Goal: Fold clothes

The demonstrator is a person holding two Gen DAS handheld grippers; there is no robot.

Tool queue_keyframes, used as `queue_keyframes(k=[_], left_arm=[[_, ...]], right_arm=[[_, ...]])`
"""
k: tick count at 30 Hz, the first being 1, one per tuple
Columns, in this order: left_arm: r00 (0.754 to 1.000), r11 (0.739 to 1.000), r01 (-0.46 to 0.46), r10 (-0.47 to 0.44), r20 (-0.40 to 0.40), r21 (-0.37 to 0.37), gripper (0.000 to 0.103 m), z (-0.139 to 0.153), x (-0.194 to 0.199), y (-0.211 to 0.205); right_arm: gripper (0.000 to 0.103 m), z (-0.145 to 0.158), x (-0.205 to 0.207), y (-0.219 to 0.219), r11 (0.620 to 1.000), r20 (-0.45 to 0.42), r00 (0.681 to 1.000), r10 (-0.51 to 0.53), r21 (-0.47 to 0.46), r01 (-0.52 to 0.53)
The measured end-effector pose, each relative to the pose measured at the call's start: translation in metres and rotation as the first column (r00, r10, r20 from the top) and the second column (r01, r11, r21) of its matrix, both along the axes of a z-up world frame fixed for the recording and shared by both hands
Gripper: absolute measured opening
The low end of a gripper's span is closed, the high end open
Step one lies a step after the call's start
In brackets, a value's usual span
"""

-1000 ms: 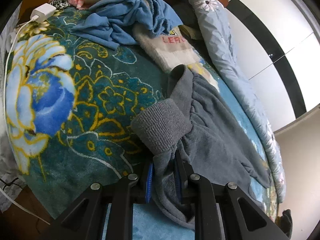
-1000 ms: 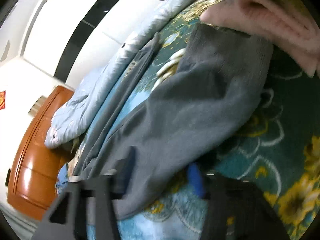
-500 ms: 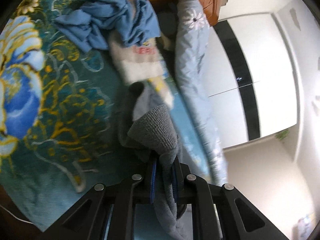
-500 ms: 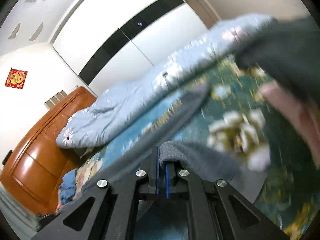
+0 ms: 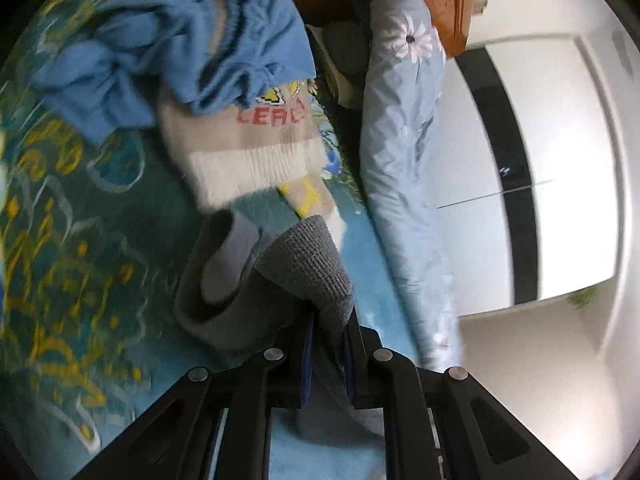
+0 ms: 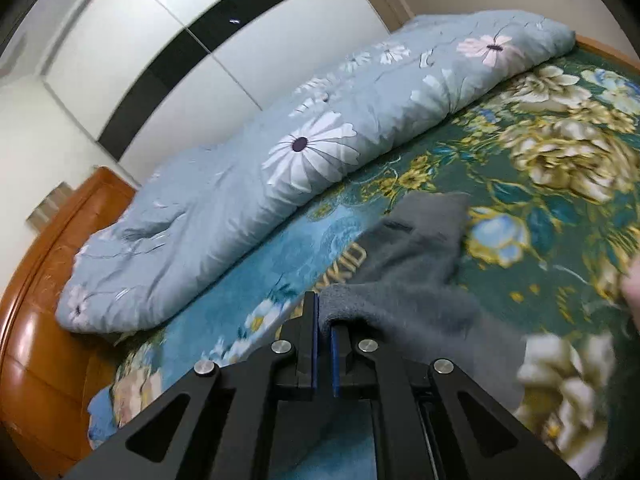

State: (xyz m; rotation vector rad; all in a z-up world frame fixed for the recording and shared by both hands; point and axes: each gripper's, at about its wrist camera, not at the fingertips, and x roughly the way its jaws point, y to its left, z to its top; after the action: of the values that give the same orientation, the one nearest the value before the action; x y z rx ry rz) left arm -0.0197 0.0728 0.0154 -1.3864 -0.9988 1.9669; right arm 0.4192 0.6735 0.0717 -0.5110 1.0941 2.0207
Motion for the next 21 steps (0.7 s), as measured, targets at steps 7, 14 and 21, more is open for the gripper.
queue_keyframes(k=[7,14,21], left_arm=[[0.999,0.988,0.046,-0.049,-0.015,-0.146,0.015,-0.026,-0.038,0.044],[0.998,0.987,0.055,-0.053,0.016,-0.149,0.025,-0.054,-0.053,0.049],[0.992,0.977,0.116,-0.124,-0.033,-0.181,0.055,-0.039,-0.038,0.055]], right_arm=[[0.005,-0.016,-0.076,0.04,0.992,0.202,0.977,0.07,0.084,-0.089],[0.005,-0.061,-0.099,0.061,0.996,0.256,0.962,0.094,-0.015,-0.093],[0.01,-0.072,-0.104,0.055,0.992,0.276,0.953,0.122,-0.003,-0.126]])
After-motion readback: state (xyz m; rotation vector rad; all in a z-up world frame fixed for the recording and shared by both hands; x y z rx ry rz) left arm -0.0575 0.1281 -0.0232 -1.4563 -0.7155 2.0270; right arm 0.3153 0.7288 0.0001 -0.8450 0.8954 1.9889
